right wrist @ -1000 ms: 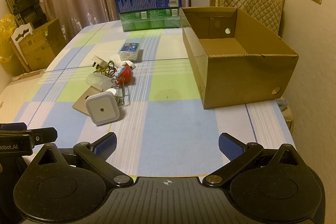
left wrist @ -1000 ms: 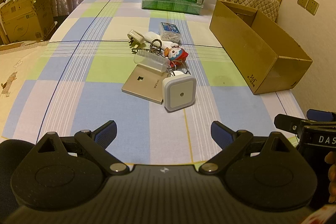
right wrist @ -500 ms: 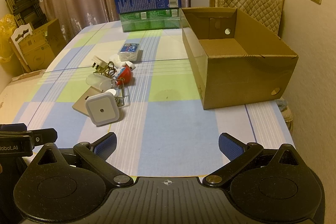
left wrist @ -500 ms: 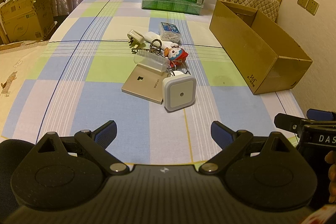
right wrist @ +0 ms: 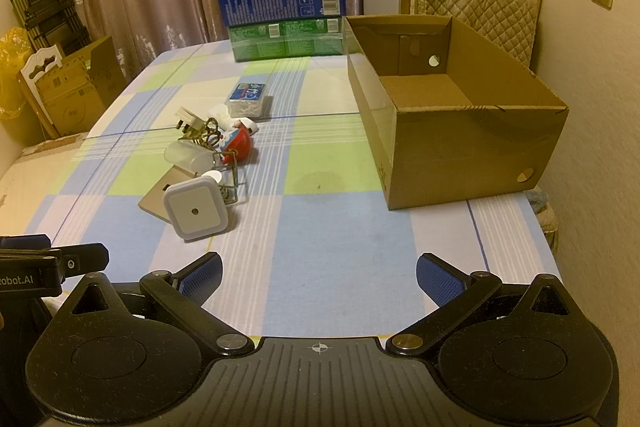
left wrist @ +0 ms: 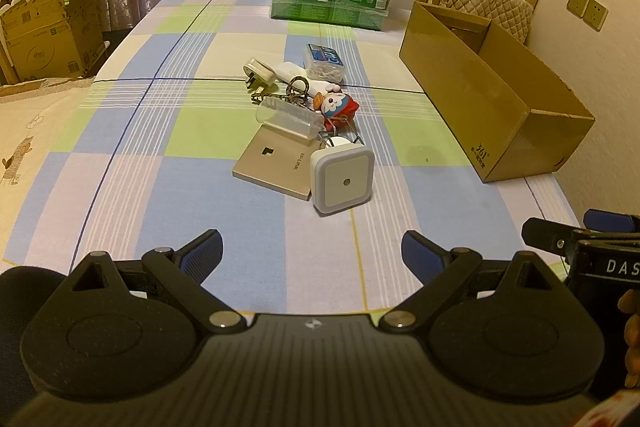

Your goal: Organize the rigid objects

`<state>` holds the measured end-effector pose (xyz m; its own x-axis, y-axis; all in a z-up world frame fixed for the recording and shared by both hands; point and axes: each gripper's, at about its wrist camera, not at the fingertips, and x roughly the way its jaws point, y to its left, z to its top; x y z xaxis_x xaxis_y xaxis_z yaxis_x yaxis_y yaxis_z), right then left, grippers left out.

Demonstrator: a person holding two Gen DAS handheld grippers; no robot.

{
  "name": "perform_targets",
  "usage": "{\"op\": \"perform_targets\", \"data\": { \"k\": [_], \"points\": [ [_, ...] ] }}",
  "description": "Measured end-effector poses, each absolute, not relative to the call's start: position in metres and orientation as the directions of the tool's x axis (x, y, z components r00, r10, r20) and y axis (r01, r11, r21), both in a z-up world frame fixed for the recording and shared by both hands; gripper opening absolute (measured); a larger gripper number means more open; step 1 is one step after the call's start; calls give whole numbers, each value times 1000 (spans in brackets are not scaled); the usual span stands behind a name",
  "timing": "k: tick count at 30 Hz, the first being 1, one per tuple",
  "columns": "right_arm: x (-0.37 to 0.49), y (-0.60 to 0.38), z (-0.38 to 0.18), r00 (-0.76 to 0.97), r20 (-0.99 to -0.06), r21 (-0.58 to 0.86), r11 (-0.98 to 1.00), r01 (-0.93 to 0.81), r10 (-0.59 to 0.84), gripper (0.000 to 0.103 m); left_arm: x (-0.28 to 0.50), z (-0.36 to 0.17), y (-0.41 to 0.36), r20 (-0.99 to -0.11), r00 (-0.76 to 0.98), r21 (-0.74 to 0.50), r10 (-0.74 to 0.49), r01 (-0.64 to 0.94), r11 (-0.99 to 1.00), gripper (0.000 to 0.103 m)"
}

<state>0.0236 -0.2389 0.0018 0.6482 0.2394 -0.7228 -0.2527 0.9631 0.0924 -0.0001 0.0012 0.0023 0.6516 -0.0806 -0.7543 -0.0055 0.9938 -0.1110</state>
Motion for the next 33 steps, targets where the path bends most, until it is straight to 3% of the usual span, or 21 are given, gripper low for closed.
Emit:
{"op": "perform_targets", "data": {
  "k": [21, 33],
  "points": [
    [26, -237, 0, 644, -726, 90, 962, -259, 241, 101, 3, 2, 5, -750, 654, -124, -97, 6, 992, 94],
    [48, -212, -10, 639, -706, 82, 932, -353, 305, 101, 47, -1, 38, -729, 676, -112, -108, 38, 993, 94]
  ]
}}
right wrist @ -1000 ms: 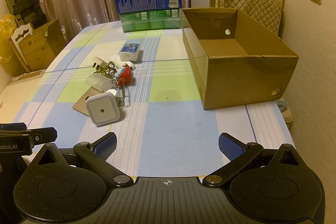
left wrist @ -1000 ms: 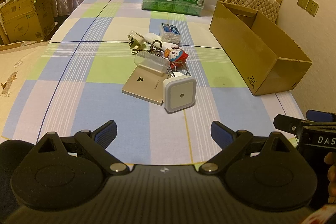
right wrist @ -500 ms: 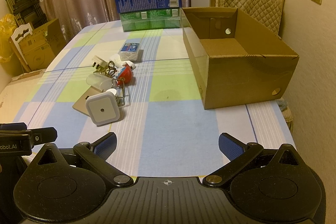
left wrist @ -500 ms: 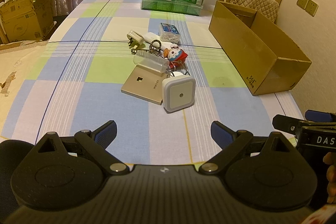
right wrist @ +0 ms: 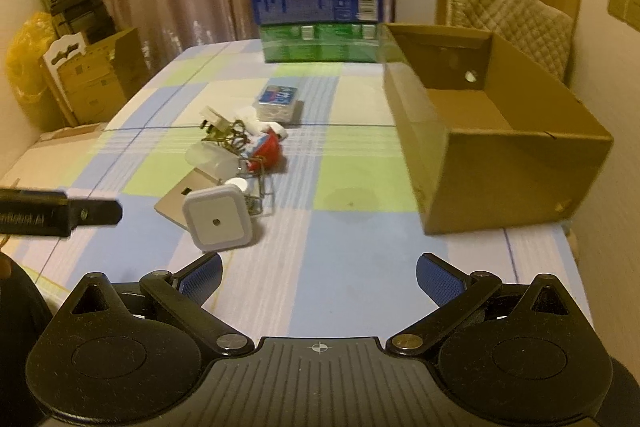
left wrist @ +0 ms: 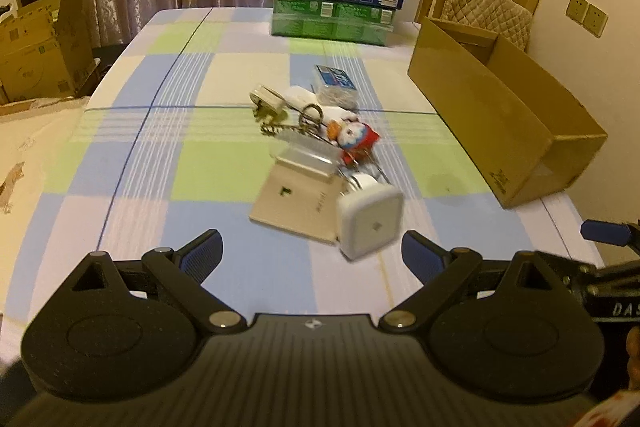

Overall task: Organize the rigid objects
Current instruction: 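Move the right tool to the white square night light and close on it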

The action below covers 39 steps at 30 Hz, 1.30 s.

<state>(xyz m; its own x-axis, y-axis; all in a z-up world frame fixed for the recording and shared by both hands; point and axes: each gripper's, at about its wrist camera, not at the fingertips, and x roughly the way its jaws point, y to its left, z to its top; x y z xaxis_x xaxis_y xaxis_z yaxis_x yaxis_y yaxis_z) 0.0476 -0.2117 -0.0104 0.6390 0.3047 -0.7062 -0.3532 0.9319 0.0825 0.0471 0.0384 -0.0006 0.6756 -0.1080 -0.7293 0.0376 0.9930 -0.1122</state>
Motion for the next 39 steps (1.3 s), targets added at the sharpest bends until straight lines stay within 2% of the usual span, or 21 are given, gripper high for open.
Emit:
{"op": "perform_targets", "data": {
  "k": [15, 22, 31, 33, 39],
  "points": [
    [79, -142, -55, 607, -677, 69, 857, -510, 416, 101, 106, -22, 83, -734, 659, -157, -164, 71, 985, 94],
    [91, -116, -77, 600, -669, 57, 835, -548, 439, 100, 126, -35, 93, -739, 664, -105, -114, 54, 993, 94],
    [112, -88, -100, 585, -681, 36, 818, -575, 441, 77, 141, -50, 102, -741, 659, -142, -124, 27, 990, 94],
    [116, -86, -103, 587, -687, 21, 819, -574, 429, 62, 143, -53, 103, -741, 658, -155, -133, 25, 988, 94],
    [120, -95, -105, 601, -685, 14, 833, -553, 411, 62, 148, -55, 96, -732, 664, -157, -153, 54, 986, 94]
  ]
}}
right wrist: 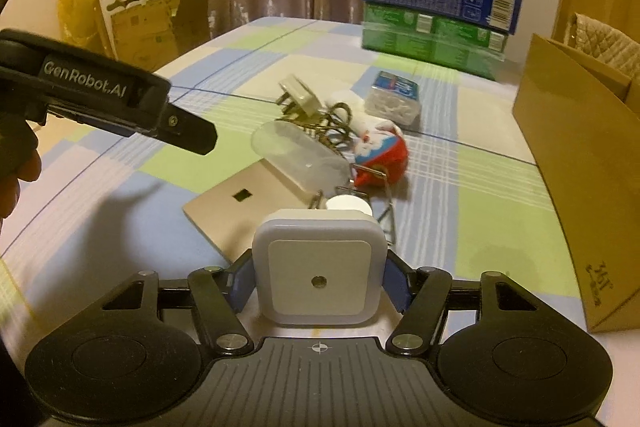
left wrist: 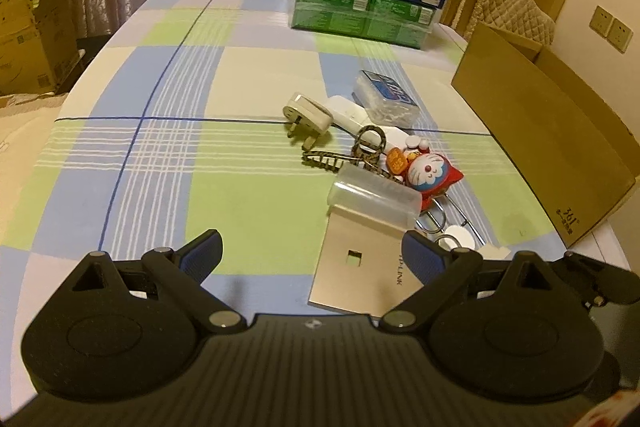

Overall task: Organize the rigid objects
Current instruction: 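Move the right tool to the white square night light and close on it, then grasp the white round cap with the left tool while right holds the night light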

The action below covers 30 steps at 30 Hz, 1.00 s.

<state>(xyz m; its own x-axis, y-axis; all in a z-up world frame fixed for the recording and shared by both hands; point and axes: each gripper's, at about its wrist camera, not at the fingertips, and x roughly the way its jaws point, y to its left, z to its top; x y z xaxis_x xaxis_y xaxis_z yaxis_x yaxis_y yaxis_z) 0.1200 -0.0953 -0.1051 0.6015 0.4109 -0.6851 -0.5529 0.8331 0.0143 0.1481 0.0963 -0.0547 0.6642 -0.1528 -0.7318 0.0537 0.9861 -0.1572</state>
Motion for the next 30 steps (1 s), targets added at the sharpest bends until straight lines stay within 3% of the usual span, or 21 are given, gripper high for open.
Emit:
{"op": "perform_targets", "data": {
  "k": [13, 26, 30],
  "points": [
    [132, -165, -97, 655, -680, 32, 905, -425, 331, 61, 151, -67, 66, -738, 638, -136, -219, 178, 975, 81],
    [126, -203, -87, 671, -679, 49, 930, -364, 299, 61, 164, -77, 0, -723, 615, -133, -316, 324, 937, 43],
    [126, -210, -87, 673, -678, 59, 934, -352, 296, 61, 168, -76, -21, -701, 634, -93, -327, 373, 923, 39]
  ]
}}
